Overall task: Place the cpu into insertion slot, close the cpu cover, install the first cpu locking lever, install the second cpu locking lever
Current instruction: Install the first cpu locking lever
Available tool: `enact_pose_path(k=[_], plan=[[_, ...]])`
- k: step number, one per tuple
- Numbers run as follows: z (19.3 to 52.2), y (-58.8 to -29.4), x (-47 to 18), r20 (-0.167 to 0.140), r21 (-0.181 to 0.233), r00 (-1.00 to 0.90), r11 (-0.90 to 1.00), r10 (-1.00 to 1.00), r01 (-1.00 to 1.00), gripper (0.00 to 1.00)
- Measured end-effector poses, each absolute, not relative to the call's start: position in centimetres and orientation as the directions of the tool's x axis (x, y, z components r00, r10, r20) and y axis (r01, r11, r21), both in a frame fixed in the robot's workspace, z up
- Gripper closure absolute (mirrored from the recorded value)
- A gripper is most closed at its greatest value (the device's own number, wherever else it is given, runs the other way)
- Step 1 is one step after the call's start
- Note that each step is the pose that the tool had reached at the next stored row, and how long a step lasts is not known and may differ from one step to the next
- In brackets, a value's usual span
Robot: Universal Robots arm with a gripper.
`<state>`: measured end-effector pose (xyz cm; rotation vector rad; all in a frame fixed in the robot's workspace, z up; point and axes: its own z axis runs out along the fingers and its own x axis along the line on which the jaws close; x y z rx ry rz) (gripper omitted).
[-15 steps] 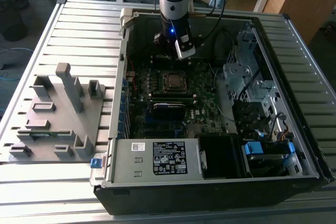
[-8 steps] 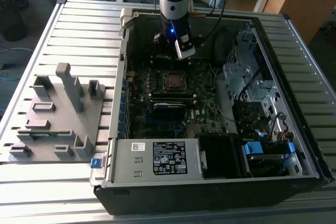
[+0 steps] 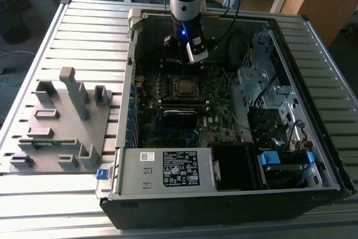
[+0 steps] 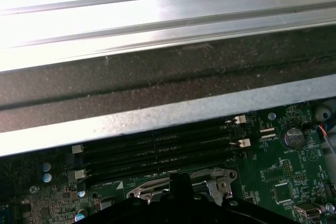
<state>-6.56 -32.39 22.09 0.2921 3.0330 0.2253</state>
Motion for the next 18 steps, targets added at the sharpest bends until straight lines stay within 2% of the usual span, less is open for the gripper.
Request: enact_pose_path(k=[18], plan=[[22.25, -32.39, -6.56, -0.072, 0.151, -0.978, 0.971, 0.196, 0.183, 0.9]])
